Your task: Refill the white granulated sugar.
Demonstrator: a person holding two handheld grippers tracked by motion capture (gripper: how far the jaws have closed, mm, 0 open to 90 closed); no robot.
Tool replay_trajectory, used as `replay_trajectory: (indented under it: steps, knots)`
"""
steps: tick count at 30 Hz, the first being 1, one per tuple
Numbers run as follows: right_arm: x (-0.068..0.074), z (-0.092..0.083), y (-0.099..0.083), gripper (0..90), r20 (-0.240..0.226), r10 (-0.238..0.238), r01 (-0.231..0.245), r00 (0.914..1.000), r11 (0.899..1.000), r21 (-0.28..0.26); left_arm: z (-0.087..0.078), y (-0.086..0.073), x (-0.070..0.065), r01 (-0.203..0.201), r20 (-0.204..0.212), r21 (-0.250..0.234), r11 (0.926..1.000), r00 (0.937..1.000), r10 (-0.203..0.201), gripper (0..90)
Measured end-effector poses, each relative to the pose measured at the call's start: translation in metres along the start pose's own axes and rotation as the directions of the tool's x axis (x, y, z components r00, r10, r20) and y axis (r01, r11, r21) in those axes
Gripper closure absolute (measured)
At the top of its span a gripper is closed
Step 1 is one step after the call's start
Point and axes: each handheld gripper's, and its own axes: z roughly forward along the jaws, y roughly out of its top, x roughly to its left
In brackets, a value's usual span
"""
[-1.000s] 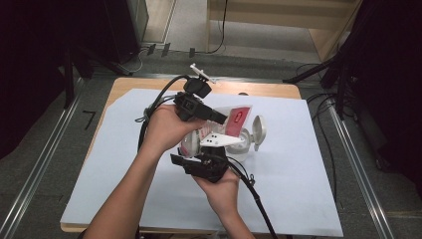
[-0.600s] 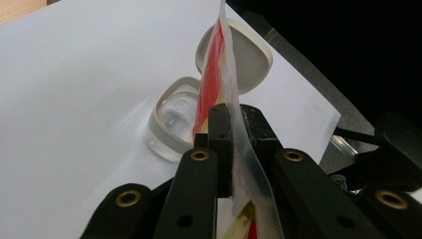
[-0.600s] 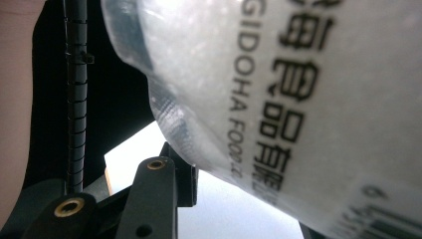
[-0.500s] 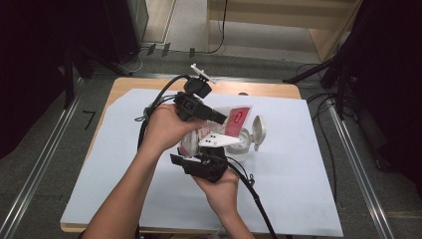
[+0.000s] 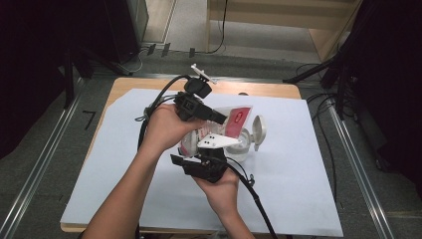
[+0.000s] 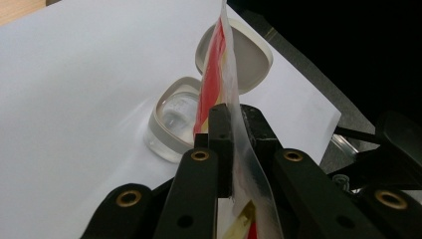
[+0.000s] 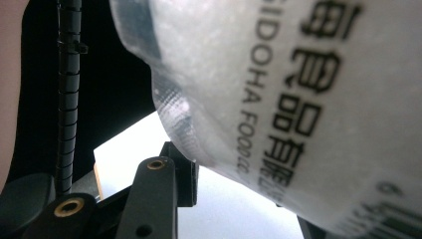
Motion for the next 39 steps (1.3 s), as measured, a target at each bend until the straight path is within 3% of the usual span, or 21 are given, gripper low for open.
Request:
replay_trajectory:
  steps: [21, 39]
  knots:
    - [0.0002, 0.0000, 0.0003, 63.3, 0.003, 0.006, -0.006, 1.0000, 1.000, -0.003, 0.0003, 0.0008, -0.0006, -0.004, 0.003, 0.002, 1.0000, 1.0000, 0.004, 85.4]
    - [-0.0007, -0.0002, 0.0021, 63.1, 0.021, -0.017, 0.017, 0.9996, 1.000, 0.000, 0.0004, 0.0036, -0.0001, -0.010, -0.002, 0.005, 0.9999, 0.9999, 0.010, 85.7]
